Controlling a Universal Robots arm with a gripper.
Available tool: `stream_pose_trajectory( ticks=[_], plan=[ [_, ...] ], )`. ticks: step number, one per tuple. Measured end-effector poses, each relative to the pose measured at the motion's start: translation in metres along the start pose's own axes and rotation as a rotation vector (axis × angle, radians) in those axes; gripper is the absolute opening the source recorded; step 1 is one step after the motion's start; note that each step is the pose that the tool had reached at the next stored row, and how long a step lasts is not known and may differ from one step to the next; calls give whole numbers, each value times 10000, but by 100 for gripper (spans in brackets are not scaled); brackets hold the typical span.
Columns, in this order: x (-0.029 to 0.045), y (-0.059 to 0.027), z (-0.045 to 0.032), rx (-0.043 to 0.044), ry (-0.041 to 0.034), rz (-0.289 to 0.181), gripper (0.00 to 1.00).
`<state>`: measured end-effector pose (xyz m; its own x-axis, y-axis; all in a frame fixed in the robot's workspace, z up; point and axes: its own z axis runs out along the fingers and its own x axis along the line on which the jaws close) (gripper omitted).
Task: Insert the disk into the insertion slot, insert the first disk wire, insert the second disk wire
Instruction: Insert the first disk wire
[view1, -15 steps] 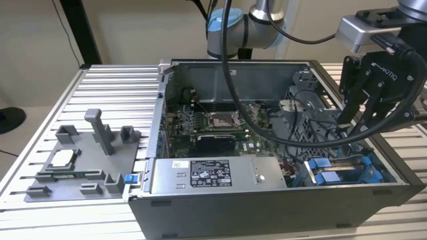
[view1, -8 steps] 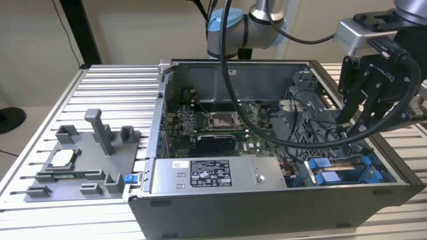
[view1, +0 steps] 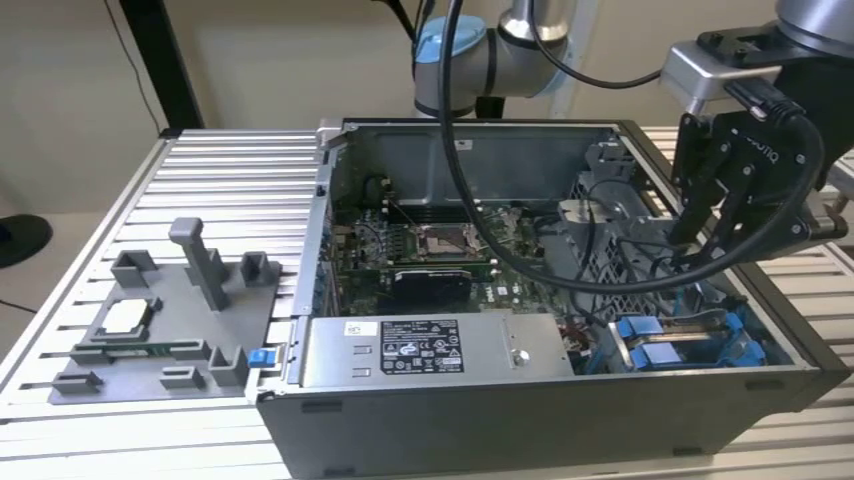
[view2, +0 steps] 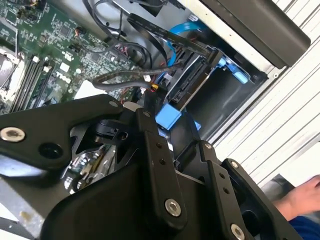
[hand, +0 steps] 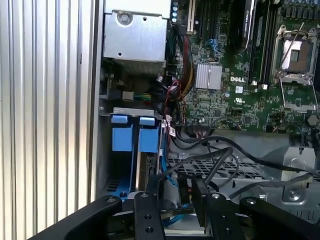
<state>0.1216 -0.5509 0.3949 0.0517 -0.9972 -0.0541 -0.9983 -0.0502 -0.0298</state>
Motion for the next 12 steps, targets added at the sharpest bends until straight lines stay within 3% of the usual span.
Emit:
stream_pose_trajectory(
  ticks=[12],
  plan=[
    [-11, -3, 39, 126, -7, -546, 100]
  ],
)
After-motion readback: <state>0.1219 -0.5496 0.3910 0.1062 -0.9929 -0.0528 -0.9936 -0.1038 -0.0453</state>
